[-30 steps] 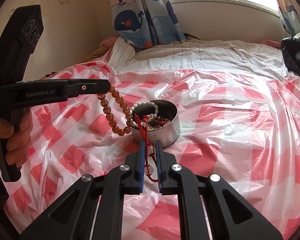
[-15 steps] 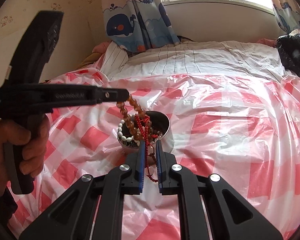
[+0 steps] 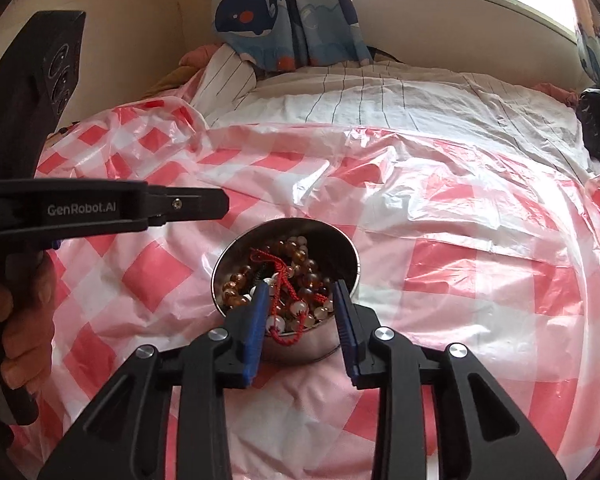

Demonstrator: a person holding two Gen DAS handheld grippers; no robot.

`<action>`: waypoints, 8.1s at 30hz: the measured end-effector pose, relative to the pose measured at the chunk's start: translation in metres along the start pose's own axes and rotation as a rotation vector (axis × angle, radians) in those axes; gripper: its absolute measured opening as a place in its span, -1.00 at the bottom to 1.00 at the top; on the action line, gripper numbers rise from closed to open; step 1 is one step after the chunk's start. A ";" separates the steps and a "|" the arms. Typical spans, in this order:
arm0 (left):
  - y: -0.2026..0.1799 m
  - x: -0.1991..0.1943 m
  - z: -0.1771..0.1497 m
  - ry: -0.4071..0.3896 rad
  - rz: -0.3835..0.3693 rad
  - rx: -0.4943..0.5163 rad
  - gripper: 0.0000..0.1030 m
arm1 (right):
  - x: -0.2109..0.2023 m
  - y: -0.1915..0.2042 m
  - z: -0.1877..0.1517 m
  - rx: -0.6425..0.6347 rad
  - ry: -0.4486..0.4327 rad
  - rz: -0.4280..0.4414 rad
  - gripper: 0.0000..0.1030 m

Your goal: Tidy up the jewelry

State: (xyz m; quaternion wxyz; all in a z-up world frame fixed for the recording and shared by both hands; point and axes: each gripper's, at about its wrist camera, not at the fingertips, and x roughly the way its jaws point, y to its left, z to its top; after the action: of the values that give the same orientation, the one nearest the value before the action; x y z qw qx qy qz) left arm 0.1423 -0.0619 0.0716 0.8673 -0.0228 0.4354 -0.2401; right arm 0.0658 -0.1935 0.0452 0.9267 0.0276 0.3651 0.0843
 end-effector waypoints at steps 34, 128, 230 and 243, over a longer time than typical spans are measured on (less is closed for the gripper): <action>-0.028 -0.042 -0.132 0.024 0.288 0.164 0.57 | -0.059 0.011 -0.114 0.092 0.118 -0.137 0.29; -0.011 -0.052 -0.188 -0.024 0.372 0.041 0.85 | -0.084 0.044 -0.145 0.052 0.028 -0.363 0.86; -0.012 -0.051 -0.188 -0.023 0.375 0.044 0.86 | -0.084 0.044 -0.145 0.051 0.029 -0.362 0.86; -0.012 -0.048 -0.187 -0.017 0.371 0.043 0.86 | -0.084 0.044 -0.145 0.051 0.029 -0.361 0.86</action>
State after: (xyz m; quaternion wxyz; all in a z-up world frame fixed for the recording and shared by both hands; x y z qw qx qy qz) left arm -0.0300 -0.0199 -0.0058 0.9006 0.0747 0.4196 -0.0849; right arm -0.0990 -0.1668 0.0000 0.9204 -0.0160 0.3795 -0.0926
